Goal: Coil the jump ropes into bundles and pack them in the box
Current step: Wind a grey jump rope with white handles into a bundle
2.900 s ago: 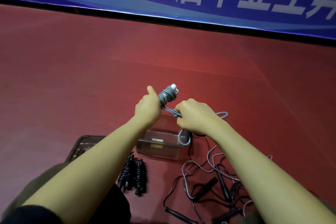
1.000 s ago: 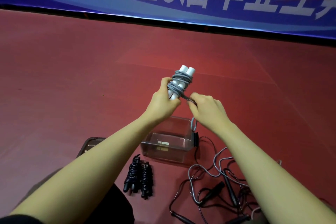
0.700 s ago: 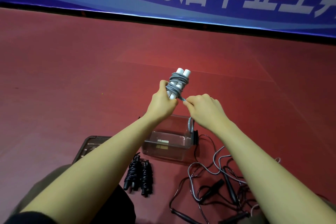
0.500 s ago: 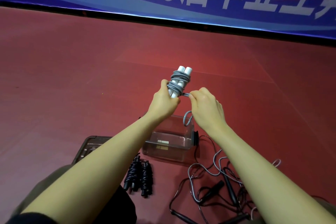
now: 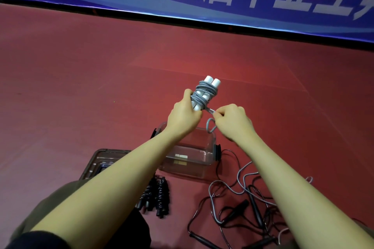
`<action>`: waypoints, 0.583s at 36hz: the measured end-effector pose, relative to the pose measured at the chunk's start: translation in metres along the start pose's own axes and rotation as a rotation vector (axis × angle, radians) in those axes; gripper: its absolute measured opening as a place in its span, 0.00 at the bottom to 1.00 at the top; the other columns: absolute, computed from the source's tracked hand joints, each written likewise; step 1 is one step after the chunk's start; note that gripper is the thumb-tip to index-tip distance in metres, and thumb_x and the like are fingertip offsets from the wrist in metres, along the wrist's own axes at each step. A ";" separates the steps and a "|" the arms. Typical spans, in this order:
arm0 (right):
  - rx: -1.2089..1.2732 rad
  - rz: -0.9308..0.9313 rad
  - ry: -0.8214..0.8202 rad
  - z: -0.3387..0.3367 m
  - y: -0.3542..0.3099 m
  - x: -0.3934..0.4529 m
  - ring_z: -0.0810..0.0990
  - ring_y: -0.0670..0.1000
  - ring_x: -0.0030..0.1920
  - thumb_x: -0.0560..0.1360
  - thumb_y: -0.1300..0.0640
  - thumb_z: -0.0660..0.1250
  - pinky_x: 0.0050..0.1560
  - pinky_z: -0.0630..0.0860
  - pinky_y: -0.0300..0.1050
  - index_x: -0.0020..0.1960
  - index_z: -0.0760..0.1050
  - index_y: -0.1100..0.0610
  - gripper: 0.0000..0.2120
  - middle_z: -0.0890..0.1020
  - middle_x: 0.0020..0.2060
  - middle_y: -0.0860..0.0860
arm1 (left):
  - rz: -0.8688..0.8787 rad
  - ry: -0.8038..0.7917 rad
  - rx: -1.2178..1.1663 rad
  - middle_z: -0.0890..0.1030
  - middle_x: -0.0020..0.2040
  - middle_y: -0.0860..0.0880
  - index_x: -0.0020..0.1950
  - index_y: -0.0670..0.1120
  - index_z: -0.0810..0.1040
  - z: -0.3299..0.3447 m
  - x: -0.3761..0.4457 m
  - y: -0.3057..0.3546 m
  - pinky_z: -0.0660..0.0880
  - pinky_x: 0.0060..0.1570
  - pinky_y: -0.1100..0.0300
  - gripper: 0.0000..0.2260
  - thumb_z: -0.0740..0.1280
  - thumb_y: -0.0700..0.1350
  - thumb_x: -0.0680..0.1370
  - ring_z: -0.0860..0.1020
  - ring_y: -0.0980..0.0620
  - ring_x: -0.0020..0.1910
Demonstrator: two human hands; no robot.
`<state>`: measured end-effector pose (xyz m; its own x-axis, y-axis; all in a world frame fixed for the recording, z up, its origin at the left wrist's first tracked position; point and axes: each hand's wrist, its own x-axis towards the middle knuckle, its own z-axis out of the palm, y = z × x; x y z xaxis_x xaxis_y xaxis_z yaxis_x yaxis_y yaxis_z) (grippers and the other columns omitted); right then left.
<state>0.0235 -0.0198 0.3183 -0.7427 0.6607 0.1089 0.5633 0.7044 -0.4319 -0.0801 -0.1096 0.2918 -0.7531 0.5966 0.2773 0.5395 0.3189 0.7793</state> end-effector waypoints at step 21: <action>0.418 -0.130 0.100 -0.021 0.027 0.012 0.81 0.58 0.41 0.65 0.63 0.63 0.44 0.80 0.57 0.36 0.76 0.45 0.12 0.81 0.36 0.49 | 0.702 -0.022 0.405 0.74 0.50 0.52 0.62 0.54 0.62 -0.024 -0.013 0.000 0.72 0.24 0.55 0.19 0.59 0.54 0.73 0.76 0.39 0.29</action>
<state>0.0379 0.0129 0.3268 -0.7473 0.6100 0.2637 0.2573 0.6314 -0.7315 -0.0790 -0.1351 0.3012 -0.1829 0.7699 0.6114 0.9812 0.1043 0.1622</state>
